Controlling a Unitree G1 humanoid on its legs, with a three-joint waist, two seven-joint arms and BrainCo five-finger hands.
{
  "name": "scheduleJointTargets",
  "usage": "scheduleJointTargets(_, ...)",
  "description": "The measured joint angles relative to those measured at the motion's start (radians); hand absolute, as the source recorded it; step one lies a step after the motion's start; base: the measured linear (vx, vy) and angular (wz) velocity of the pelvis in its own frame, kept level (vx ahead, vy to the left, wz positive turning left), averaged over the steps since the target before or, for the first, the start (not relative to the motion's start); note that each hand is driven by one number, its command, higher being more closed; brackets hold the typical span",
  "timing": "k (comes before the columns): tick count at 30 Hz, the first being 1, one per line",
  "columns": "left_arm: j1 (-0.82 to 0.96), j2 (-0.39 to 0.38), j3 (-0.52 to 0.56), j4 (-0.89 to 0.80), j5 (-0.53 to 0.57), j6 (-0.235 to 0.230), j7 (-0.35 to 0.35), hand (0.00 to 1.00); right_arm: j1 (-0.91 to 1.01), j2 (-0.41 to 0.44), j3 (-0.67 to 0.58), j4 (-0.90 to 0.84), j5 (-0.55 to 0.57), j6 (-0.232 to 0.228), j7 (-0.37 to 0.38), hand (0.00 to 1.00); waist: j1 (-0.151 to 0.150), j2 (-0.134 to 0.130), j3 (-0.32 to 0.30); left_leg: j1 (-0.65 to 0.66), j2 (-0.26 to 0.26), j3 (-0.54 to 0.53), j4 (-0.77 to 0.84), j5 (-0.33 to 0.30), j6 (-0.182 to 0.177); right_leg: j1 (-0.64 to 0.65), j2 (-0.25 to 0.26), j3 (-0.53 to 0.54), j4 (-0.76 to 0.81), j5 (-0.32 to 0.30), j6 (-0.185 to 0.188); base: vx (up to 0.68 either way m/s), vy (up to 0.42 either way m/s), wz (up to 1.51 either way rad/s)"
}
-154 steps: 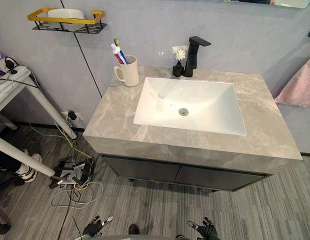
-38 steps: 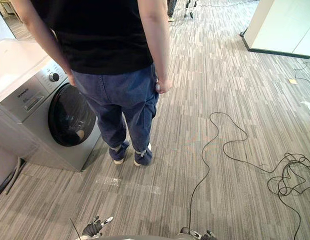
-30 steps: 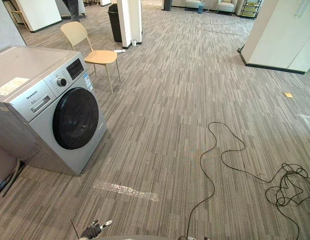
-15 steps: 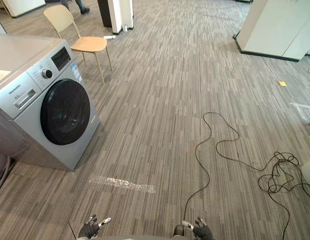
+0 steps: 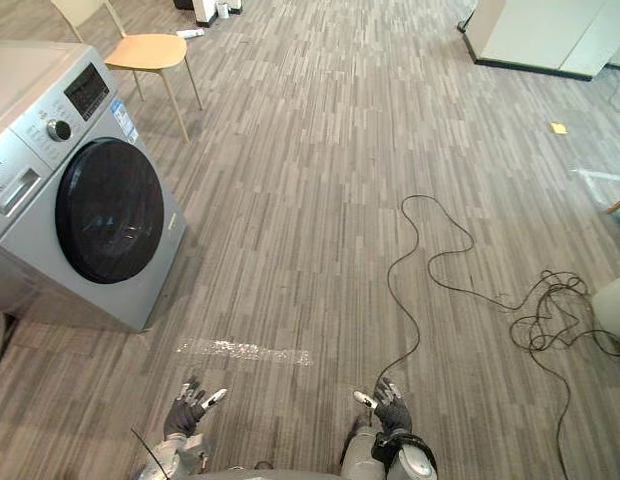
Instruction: Organize washtable
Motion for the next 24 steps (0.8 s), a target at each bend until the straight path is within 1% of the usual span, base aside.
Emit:
scheduleJointTargets(1,-0.003,-0.002,-0.004,0.000,0.000,0.003,0.000,0.00,0.000,0.000,-0.001,-0.002,0.000,0.000,0.000,0.00,-0.001,-0.001,0.001,0.012,0.000,0.000,0.000,-0.006,-0.010,-0.015,-0.001,-0.012,-0.007,0.002,-0.003,0.35,-0.117,0.22)
scheduleJointTargets(3,-0.017,-0.004,-0.012,-0.001,0.020,0.003,0.000,0.00,0.001,-0.001,-0.003,-0.025,-0.017,0.002,0.000,0.00,-0.006,0.002,0.003,0.049,0.009,-0.022,-0.001,-0.041,-0.064,-0.071,-0.004,-0.035,-0.016,0.027,-0.039,0.41,-0.166,0.41)
scheduleJointTargets(4,-0.018,-0.002,-0.013,-0.004,0.020,0.003,0.000,0.00,0.002,-0.001,-0.003,-0.035,-0.025,0.002,0.001,0.00,-0.010,0.006,0.003,0.061,0.019,-0.032,-0.001,-0.049,-0.079,-0.074,0.000,-0.036,-0.016,0.034,-0.049,0.52,-0.241,0.64)
scheduleJointTargets(5,-0.013,-0.005,-0.022,-0.009,0.021,0.003,-0.001,0.00,0.003,-0.012,-0.002,-0.058,-0.045,0.002,0.000,0.00,-0.013,0.032,0.007,0.086,0.053,-0.052,0.009,-0.064,-0.120,-0.072,0.017,-0.018,0.031,0.106,-0.083,0.61,-0.310,0.39)
scheduleJointTargets(6,-0.020,-0.019,-0.032,-0.018,0.022,0.004,-0.002,0.00,-0.022,-0.027,-0.001,-0.061,-0.058,0.002,0.001,0.00,0.003,0.060,0.014,0.065,0.108,-0.055,0.093,-0.050,-0.165,-0.079,0.040,-0.030,0.112,0.030,-0.109,0.75,-0.475,0.25)
scheduleJointTargets(7,-0.024,-0.023,-0.036,-0.023,0.028,0.004,-0.002,0.00,-0.034,-0.030,0.001,-0.065,-0.063,0.002,0.001,0.00,0.007,0.066,0.018,0.026,0.131,-0.061,0.175,-0.033,-0.191,-0.080,0.039,-0.035,0.139,0.001,-0.113,0.78,-0.556,0.01)
scheduleJointTargets(8,-0.022,-0.037,-0.037,-0.032,0.028,0.004,-0.003,0.00,-0.051,-0.041,0.007,-0.077,-0.080,0.002,0.002,0.00,0.008,0.079,0.025,-0.061,0.178,-0.082,0.380,0.040,-0.194,-0.056,0.045,-0.037,0.153,-0.035,-0.113,0.64,-0.483,0.02)
scheduleJointTargets(9,-0.015,-0.066,-0.038,-0.036,0.017,0.004,-0.007,0.00,-0.053,-0.056,0.020,-0.094,-0.079,0.001,0.003,0.00,0.012,0.097,0.030,-0.142,0.230,-0.102,0.588,0.158,-0.174,0.002,0.067,-0.036,0.117,-0.052,-0.116,0.63,-0.397,-0.06)
scheduleJointTargets(10,-0.013,-0.080,-0.039,-0.038,0.015,0.004,-0.011,0.00,-0.053,-0.063,0.028,-0.098,-0.079,0.001,0.003,0.00,0.015,0.104,0.030,-0.173,0.248,-0.112,0.675,0.156,-0.175,0.038,0.081,-0.034,0.093,-0.053,-0.117,0.58,-0.300,-0.23)
scheduleJointTargets(11,-0.014,-0.096,-0.045,-0.040,0.012,0.004,-0.025,0.00,-0.051,-0.071,0.038,-0.098,-0.078,0.001,0.006,0.00,0.020,0.103,0.036,-0.212,0.268,-0.123,0.797,0.149,-0.168,0.114,0.099,-0.021,0.047,-0.053,-0.117,0.55,-0.259,-0.24)
scheduleJointTargets(12,-0.015,-0.098,-0.053,-0.041,0.012,0.003,-0.031,0.00,-0.049,-0.074,0.038,-0.098,-0.078,0.000,0.009,0.00,0.024,0.103,0.037,-0.229,0.267,-0.125,0.828,0.145,-0.167,0.151,0.103,-0.015,0.028,-0.053,-0.117,0.49,-0.186,-0.25)
scheduleJointTargets(13,-0.014,-0.097,-0.067,-0.055,0.009,0.003,-0.042,0.00,-0.044,-0.079,0.034,-0.097,-0.078,-0.001,0.012,0.00,0.024,0.093,0.043,-0.261,0.261,-0.111,0.850,0.130,-0.143,0.219,0.106,-0.004,-0.009,-0.053,-0.117,0.44,-0.118,-0.26)
scheduleJointTargets(14,-0.013,-0.097,-0.073,-0.081,0.004,0.002,-0.046,0.00,-0.044,-0.087,0.033,-0.097,-0.078,-0.001,0.014,0.00,0.028,0.090,0.044,-0.299,0.259,-0.086,0.832,0.112,-0.112,0.264,0.109,0.012,-0.040,-0.053,-0.117,0.42,-0.093,-0.30)
scheduleJointTargets(15,-0.013,-0.097,-0.073,-0.094,0.002,0.001,-0.047,0.00,-0.046,-0.089,0.032,-0.097,-0.079,-0.001,0.015,0.00,0.030,0.090,0.045,-0.321,0.258,-0.076,0.808,0.105,-0.104,0.279,0.111,0.021,-0.052,-0.053,-0.117,0.44,-0.013,-0.49)
scheduleJointTargets(16,-0.013,-0.096,-0.072,-0.117,-0.003,0.000,-0.049,0.00,-0.051,-0.091,0.032,-0.096,-0.079,0.001,0.018,0.00,0.034,0.087,0.047,-0.377,0.236,-0.078,0.705,0.081,-0.097,0.308,0.105,0.047,-0.069,-0.056,-0.112,0.35,0.047,-0.48)
scheduleJointTargets(18,-0.013,-0.096,-0.073,-0.129,-0.003,-0.001,-0.054,0.00,-0.049,-0.087,0.029,-0.096,-0.079,0.001,0.019,0.00,0.033,0.072,0.057,-0.403,0.186,-0.089,0.552,0.076,-0.089,0.345,0.076,0.066,-0.074,-0.077,-0.078,0.30,0.112,-0.34)
scheduleJointTargets(19,-0.009,-0.097,-0.077,-0.141,-0.003,0.000,-0.067,0.00,-0.045,-0.084,0.020,-0.096,-0.079,0.001,0.020,0.00,0.032,0.067,0.060,-0.419,0.141,-0.116,0.408,0.083,-0.088,0.378,0.048,0.067,-0.077,-0.104,-0.042,0.33,0.218,-0.11)
scheduleJointTargets(20,-0.001,-0.097,-0.080,-0.159,-0.003,-0.001,-0.070,0.00,-0.034,-0.084,0.013,-0.096,-0.079,0.002,0.020,0.00,0.030,0.067,0.059,-0.428,0.114,-0.151,0.292,0.093,-0.099,0.404,0.035,0.066,-0.085,-0.131,-0.010,0.41,0.315,-0.11)
scheduleJointTargets(21,0.013,-0.097,-0.081,-0.181,-0.003,-0.005,-0.070,0.00,-0.018,-0.087,0.011,-0.096,-0.079,0.002,0.019,0.00,0.031,0.079,0.057,-0.445,0.099,-0.197,0.156,0.136,-0.096,0.440,0.028,0.066,-0.104,-0.166,0.034,0.35,0.307,-0.12)
scheduleJointTargets(22,0.015,-0.095,-0.081,-0.182,-0.003,-0.006,-0.070,0.00,-0.014,-0.086,0.011,-0.090,-0.079,0.002,0.019,0.00,0.033,0.085,0.058,-0.454,0.098,-0.217,0.139,0.198,-0.089,0.455,0.026,0.068,-0.109,-0.177,0.052,0.45,0.409,-0.16)
scheduleJointTargets(23,0.030,-0.086,-0.086,-0.190,-0.004,-0.006,-0.069,0.00,0.002,-0.076,0.018,-0.089,-0.079,0.003,0.019,0.00,0.036,0.082,0.044,-0.452,0.075,-0.219,0.161,0.284,-0.039,0.485,0.009,0.072,-0.123,-0.187,0.071,0.38,0.309,-0.03)
scheduleJointTargets(24,0.029,-0.066,-0.087,-0.207,-0.006,-0.006,-0.069,0.00,0.008,-0.060,0.032,-0.092,-0.079,0.003,0.020,0.00,0.033,0.050,0.033,-0.465,0.052,-0.216,0.195,0.253,-0.018,0.482,-0.011,0.073,-0.132,-0.180,0.066,0.41,0.268,0.02)
